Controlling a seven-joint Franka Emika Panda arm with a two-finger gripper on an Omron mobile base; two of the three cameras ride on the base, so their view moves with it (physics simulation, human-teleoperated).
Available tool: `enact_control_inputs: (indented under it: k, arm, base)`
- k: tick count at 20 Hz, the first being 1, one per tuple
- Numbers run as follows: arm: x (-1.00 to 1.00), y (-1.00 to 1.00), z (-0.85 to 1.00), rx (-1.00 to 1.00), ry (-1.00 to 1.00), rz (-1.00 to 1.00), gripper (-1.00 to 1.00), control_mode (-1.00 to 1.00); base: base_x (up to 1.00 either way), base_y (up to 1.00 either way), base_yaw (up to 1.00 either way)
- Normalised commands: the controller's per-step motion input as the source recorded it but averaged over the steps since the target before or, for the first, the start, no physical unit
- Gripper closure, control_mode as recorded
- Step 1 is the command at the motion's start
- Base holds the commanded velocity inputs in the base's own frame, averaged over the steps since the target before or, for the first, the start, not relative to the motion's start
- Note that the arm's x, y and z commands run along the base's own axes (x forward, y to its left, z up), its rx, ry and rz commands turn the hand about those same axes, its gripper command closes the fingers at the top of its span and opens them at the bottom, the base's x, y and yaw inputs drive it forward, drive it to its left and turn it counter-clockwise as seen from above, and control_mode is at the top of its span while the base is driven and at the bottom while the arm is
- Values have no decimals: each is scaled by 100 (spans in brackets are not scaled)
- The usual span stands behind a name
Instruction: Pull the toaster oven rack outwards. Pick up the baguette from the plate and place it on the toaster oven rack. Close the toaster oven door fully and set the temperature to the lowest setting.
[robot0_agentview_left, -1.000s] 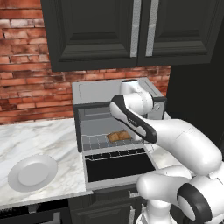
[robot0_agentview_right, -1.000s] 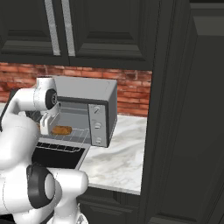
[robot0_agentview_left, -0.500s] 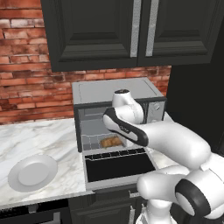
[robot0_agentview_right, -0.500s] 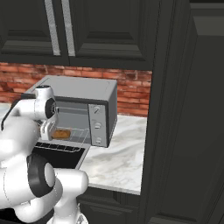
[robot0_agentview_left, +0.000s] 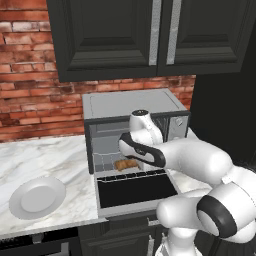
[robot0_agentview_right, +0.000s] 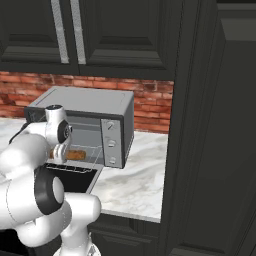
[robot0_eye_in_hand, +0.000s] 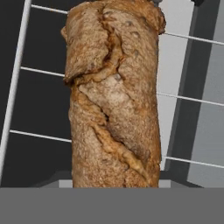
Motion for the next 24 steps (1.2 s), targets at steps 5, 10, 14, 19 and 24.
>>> enact_control_inputs:
  k: [5, 10, 14, 19, 24]
  arm:
    - [10, -9, -32, 6, 0, 0, 100, -100]
    - [1, -2, -28, 3, 0, 0, -100, -100]
    - [-7, 0, -9, 3, 0, -1, -100, -100]
    - [-17, 0, 5, 0, -5, -4, -100, -100]
    - [-35, 0, 51, 0, -5, -7, -100, -100]
  base:
    - [0, 0, 0]
    - [0, 0, 0]
    - [0, 0, 0]
    - [0, 0, 0]
    - [0, 0, 0]
